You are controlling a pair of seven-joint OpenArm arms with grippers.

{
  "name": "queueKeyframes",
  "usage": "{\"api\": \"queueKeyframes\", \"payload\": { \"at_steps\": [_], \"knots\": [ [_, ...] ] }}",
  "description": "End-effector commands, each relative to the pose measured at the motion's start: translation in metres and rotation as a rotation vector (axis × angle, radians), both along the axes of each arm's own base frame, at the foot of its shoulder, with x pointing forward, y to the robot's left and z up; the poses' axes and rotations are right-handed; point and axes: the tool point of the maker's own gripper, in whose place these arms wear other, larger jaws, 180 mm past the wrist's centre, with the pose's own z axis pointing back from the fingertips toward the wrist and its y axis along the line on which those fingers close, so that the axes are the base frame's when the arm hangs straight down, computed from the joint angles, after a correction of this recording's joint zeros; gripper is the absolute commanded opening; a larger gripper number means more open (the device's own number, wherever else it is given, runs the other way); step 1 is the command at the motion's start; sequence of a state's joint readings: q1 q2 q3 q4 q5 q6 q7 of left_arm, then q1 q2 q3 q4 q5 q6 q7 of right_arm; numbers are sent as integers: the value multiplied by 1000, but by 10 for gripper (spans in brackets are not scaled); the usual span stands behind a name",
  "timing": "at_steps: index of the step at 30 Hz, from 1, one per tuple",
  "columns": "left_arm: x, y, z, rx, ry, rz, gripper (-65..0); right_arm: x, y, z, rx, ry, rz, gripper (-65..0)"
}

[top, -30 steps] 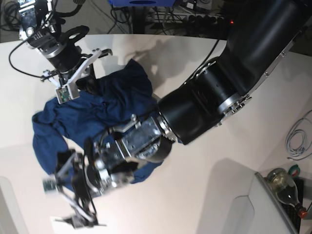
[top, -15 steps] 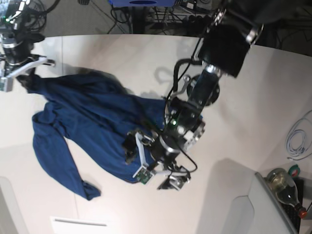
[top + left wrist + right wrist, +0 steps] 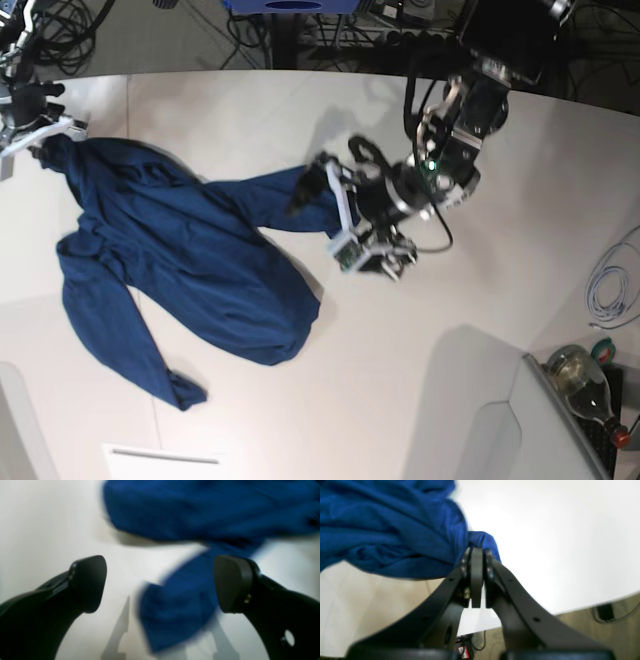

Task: Layout the t-shirt on the table in an organized manner, then fold the t-shirt properly
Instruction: 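Drag a sleeve with the left gripper away from the right gripper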

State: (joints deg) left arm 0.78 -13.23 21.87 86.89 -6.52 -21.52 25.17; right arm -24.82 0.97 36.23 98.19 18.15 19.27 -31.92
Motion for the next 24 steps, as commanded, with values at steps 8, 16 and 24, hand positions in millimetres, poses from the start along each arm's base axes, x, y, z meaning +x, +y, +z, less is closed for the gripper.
{"api": "queueKeyframes", "payload": {
  "at_steps": [8,16,24],
  "knots": [
    [-29,-29,-7,-44,32,-105,0,6,-8,-1,-13,-7,15,-650],
    [-41,-26,-33,-22,102,-83,-650,-3,-53,12,-81,-14,-68,-650],
    [-33,10,-51,46,112,77,-650,-27,-97,-2,-64,43,-233,-650]
  ]
}}
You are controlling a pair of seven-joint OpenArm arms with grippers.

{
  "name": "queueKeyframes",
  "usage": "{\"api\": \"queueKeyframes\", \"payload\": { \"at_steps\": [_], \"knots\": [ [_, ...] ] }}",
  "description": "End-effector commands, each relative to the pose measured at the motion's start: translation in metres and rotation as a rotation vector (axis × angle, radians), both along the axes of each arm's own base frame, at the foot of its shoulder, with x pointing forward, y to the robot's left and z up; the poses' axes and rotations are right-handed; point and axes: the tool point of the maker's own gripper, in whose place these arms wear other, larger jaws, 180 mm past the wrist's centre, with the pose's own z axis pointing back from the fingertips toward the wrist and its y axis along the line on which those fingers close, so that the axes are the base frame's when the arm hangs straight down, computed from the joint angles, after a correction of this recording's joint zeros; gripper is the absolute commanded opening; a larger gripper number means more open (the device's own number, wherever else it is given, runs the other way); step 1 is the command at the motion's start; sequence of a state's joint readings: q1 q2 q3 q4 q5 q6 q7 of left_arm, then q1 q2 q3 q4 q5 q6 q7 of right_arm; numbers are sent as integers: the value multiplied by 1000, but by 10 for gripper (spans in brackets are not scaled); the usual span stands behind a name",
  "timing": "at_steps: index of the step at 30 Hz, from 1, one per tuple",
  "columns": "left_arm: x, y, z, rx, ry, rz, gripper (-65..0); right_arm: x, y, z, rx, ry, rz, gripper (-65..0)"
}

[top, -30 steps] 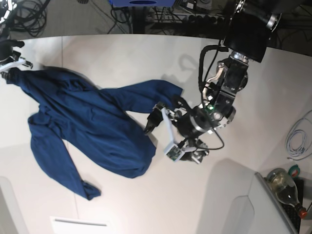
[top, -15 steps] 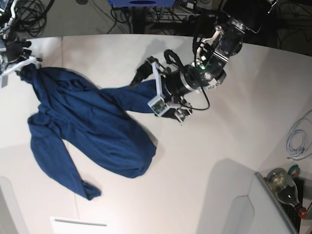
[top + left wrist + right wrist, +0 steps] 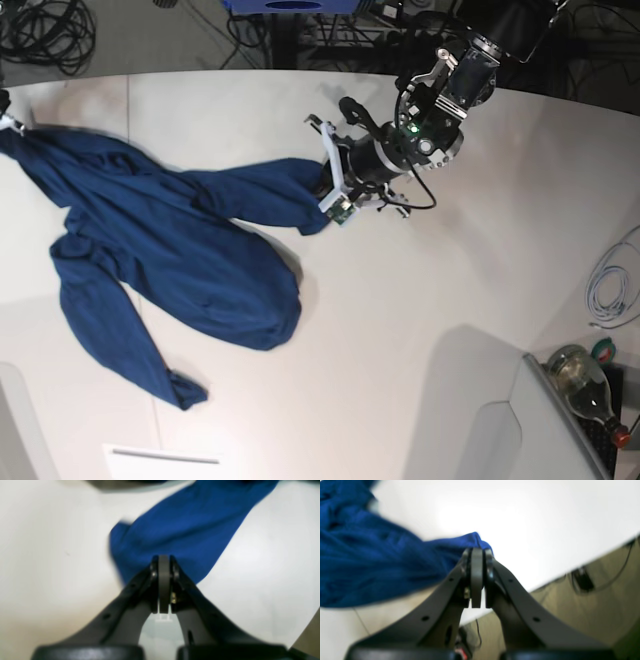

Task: Layout the t-shirt on the table in an organized manner, then fold the t-shirt properly
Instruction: 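Drag a sleeve with the left gripper away from the right gripper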

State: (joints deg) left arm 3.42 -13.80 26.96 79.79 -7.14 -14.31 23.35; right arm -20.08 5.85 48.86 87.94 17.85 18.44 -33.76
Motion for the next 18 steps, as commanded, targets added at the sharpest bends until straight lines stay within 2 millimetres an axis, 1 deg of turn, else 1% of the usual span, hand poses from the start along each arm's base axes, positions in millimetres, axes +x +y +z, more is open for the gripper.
{"api": "queueKeyframes", "payload": {
  "at_steps": [1,2,4,5,6,8,9,11,13,15,17,18],
  "knots": [
    [6,11,0,8,-16,61,-650,3,-4,5,-13,-20,2,-650],
    [12,20,-1,17,-26,108,-650,2,-4,4,-10,-17,0,-650],
    [25,14,7,-28,-76,169,-650,3,-3,0,1,-15,-6,-650],
    [34,5,16,-70,-119,178,-650,4,-3,-2,7,-16,-9,-650],
    [39,-4,20,-97,-143,171,-650,4,-3,-3,10,-16,-10,-650],
    [43,-28,20,-130,-145,142,-650,5,-2,-3,13,-15,-11,-650],
    [41,-43,15,-136,-128,115,-650,5,-2,-4,14,-15,-10,-650],
    [33,-63,1,-127,-90,66,-650,5,-2,-4,15,-15,-10,-650],
    [21,-77,-14,-109,-46,27,-650,8,-1,-3,17,-20,-11,-650],
    [9,-77,-31,-71,-4,4,-650,7,-1,-4,18,-19,-11,-650],
    [-2,-65,-48,-32,34,0,-650,7,-1,-4,18,-19,-11,-650],
    [-7,-55,-55,-7,46,5,-650,7,-1,-4,18,-19,-11,-650]
  ]
}}
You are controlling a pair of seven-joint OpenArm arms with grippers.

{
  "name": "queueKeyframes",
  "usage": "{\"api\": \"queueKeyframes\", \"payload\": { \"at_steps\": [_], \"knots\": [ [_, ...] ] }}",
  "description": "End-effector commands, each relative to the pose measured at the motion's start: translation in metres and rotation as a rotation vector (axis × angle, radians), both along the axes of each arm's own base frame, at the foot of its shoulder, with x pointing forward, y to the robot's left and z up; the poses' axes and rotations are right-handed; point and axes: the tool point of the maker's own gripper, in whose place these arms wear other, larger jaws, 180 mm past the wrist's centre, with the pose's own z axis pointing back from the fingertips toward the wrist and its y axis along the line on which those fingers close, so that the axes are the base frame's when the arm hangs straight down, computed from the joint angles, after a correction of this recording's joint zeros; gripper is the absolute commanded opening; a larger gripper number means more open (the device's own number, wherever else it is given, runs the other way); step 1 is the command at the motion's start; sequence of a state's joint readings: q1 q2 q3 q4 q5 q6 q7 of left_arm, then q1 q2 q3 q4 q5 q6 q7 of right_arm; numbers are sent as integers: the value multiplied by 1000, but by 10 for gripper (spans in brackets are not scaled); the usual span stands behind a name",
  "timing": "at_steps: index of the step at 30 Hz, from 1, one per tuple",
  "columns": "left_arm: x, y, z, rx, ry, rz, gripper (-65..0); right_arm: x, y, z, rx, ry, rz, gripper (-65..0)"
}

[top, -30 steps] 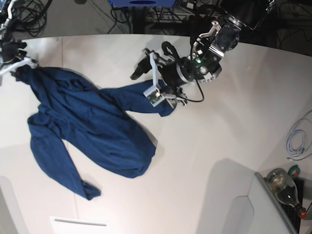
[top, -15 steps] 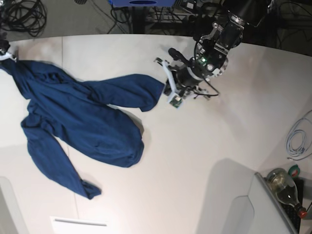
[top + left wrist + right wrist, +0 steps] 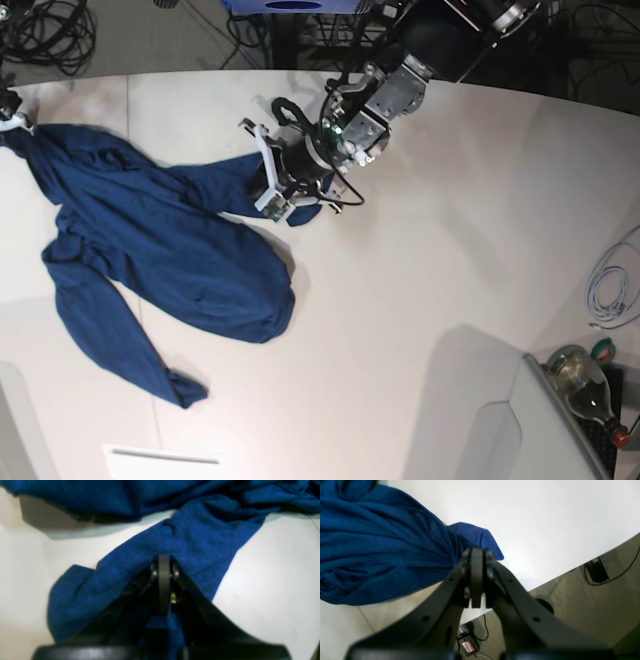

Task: Layout the t-shirt on the table in an organized manner, then fold the t-shirt properly
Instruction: 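Drag a sleeve with the left gripper away from the right gripper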

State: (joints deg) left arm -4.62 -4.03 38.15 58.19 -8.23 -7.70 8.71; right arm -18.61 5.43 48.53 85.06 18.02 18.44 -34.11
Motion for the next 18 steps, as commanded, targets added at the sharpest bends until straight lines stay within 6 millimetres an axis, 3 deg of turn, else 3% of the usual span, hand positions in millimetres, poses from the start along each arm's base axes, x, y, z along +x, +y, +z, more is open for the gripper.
{"api": "queueKeyframes", "payload": {
  "at_steps": [1,3,6,10,12,18],
  "knots": [
    [-16,35,-26,127,62,31,-650,6,-9,11,-32,-30,3,-650],
    [-25,72,-37,205,62,82,-650,6,-9,11,-32,-30,1,-650],
    [-40,115,-34,263,42,102,-650,8,-10,12,-32,-36,-2,-650],
    [-61,137,-22,277,26,75,-650,16,-10,14,-31,-52,-3,-650],
    [-67,138,-15,266,18,70,-650,25,-8,16,-27,-72,-7,-650],
    [-51,149,29,190,-66,194,-650,19,-31,16,-109,-14,-160,-642]
  ]
}}
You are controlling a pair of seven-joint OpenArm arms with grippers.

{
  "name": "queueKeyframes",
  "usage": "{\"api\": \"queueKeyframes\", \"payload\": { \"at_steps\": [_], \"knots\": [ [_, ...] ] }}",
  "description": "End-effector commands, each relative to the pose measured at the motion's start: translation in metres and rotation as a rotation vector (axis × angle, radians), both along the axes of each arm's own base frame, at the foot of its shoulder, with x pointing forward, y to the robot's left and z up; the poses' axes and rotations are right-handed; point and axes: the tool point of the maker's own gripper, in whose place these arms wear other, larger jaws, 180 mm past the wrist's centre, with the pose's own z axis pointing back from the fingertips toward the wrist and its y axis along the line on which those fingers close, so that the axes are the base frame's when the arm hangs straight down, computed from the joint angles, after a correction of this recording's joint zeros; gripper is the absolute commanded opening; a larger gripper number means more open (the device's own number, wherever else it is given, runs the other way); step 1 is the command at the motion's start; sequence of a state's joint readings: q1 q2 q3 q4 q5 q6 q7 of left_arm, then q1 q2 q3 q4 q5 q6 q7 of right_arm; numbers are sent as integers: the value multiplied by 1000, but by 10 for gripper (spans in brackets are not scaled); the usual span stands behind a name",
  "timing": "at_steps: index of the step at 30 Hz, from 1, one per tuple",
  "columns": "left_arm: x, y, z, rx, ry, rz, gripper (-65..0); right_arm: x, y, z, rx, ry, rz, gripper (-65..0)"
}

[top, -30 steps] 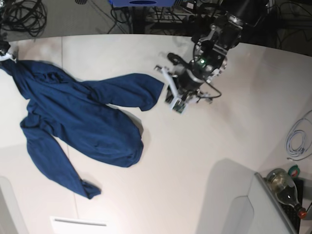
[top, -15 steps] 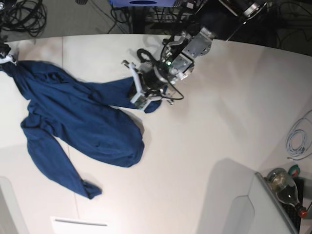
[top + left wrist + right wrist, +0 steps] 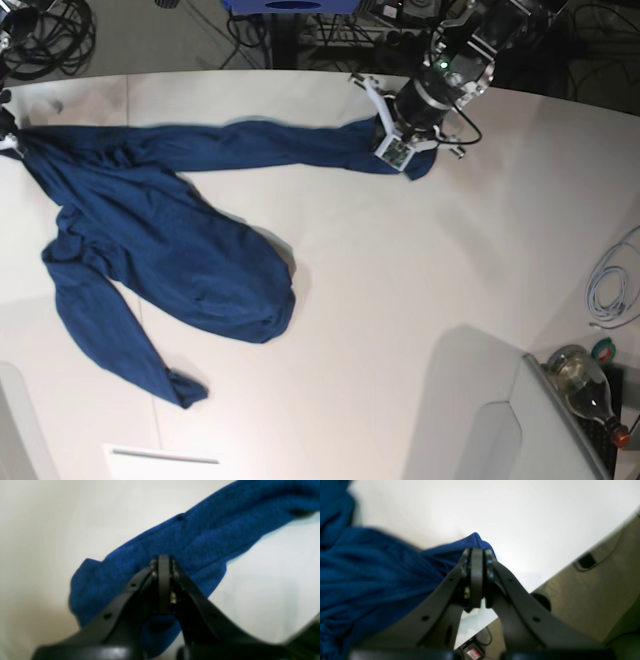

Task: Layout the t-shirt on the table in an organized manner, then fold the t-shirt properly
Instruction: 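Drag a sleeve with the left gripper away from the right gripper, then move the right gripper to the shirt body and grasp the fabric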

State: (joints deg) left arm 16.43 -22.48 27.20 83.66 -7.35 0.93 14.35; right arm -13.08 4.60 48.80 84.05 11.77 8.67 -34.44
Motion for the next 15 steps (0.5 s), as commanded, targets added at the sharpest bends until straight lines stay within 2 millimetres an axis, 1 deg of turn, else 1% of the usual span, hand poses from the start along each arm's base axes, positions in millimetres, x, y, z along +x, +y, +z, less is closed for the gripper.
{"api": "queueKeyframes", "payload": {
  "at_steps": [1,2,3,4,5,6,8,9,10,12,14,15],
  "knots": [
    [16,0,22,-29,-78,12,-650,7,-7,12,-35,-38,-3,-641],
    [19,2,32,-40,-101,27,-650,8,-6,16,-42,-46,1,-639],
    [25,2,44,-53,-132,39,-650,11,-5,22,-54,-60,7,-620],
    [29,5,53,-60,-156,54,-650,12,-5,29,-70,-70,13,-581],
    [33,9,61,-64,-177,67,-650,11,-1,32,-78,-75,28,-528],
    [38,13,68,-65,-198,80,-650,16,6,39,-93,-85,68,-473],
    [48,25,77,-59,-229,114,-650,31,34,53,-120,-96,239,-342],
    [51,32,80,-51,-239,131,-650,37,50,60,-129,-104,327,-291],
    [55,39,82,-44,-249,146,-650,45,63,69,-145,-118,400,-267],
    [61,55,86,-25,-267,184,-650,61,102,79,-151,-134,587,-275],
    [65,76,87,1,-276,234,-650,78,148,78,-126,-148,771,-284],
    [62,89,82,21,-264,261,-650,89,168,80,-118,-169,833,-284]
  ]
}}
